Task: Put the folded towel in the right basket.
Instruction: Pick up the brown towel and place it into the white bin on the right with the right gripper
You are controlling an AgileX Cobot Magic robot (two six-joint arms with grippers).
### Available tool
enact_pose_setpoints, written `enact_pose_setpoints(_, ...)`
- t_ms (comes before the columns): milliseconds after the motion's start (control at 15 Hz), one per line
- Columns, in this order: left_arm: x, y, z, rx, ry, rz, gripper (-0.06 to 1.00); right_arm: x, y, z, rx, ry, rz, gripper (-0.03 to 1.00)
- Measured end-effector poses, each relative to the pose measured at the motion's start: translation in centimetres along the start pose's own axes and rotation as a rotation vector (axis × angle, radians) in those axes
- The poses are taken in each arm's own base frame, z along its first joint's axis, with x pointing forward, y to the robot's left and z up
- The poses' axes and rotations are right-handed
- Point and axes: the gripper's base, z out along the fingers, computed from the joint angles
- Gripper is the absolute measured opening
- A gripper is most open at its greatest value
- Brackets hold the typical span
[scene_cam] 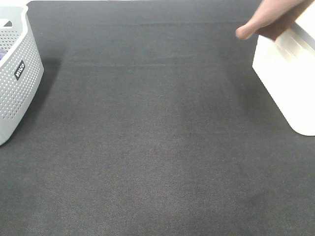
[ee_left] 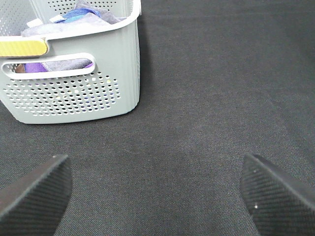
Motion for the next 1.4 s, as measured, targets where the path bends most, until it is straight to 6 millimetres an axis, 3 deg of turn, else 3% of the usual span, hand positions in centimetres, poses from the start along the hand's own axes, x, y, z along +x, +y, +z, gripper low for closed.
enact_pose_setpoints(200,0.0,0.0,0.0,0.000,0.000,0.000,0.88,0.9,-6.4,0.2,0.031,-0.018,0.181,0.00)
enact_pose_setpoints(467,0.0,0.0,0.0,0.000,0.000,0.000,0.88,1.8,-11.4,-0.2,0.059,-0.076,0.322,0.00)
enact_pose_setpoints(800,0.0,0.0,0.0,0.000,0.000,0.000,0.88,2.3,-12.0,2.2,0.053,-0.027,0.316,0.00)
enact_pose_setpoints(1000,0.0,0.0,0.0,0.000,0.000,0.000,0.88,3.1,-12.1,6.5,0.016,0.065,0.336,0.02)
enact_pose_setpoints(1133,0.0,0.0,0.0,0.000,0.000,0.000,0.88,3.7,-12.1,8.3,-0.005,0.118,0.345,0.20)
enact_pose_setpoints(1333,0.0,0.0,0.0,0.000,0.000,0.000,0.88,4.2,-12.0,9.3,-0.021,0.166,0.350,0.59)
enact_pose_setpoints(1400,0.0,0.0,0.0,0.000,0.000,0.000,0.88,4.2,-11.9,9.3,-0.032,0.163,0.356,0.64)
